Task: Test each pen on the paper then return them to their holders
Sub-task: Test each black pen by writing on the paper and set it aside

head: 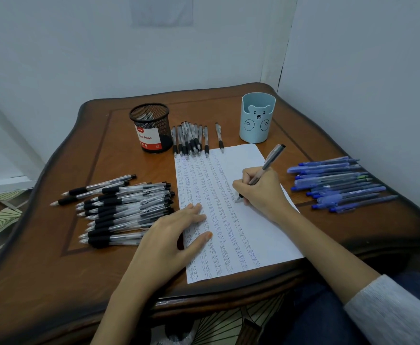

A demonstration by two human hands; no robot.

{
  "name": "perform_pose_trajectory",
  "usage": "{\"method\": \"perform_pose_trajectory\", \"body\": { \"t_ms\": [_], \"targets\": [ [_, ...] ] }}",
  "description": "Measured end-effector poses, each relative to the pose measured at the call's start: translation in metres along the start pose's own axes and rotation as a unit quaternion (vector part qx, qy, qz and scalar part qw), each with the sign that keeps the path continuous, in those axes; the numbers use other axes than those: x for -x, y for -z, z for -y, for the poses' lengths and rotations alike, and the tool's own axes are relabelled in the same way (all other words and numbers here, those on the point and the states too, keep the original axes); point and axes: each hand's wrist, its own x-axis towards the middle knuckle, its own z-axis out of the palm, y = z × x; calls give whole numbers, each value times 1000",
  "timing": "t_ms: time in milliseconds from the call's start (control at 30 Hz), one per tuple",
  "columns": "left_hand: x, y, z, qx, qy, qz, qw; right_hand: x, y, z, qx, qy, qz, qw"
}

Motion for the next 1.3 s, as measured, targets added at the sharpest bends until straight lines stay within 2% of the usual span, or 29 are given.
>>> {"method": "perform_pose_trajectory", "body": {
  "t_ms": [133,300,1133,1200,1300],
  "targets": [
    [0,0,1,0,0,1,1000,-2,1,-2,-18,-4,-43,999],
    [0,0,0,-3,-1,-1,1000,-4,4,-1,-11,-20,3,1000],
    [0,1,1,-11,-1,3,1000,-3,2,-5,-3,-4,3,1000],
    [0,1,1,-11,0,7,1000,-3,2,-3,-25,-24,0,999],
    [-1,1,2,-11,1,9,1000,-5,9,-1,-130,-81,-5,988]
  ]
}}
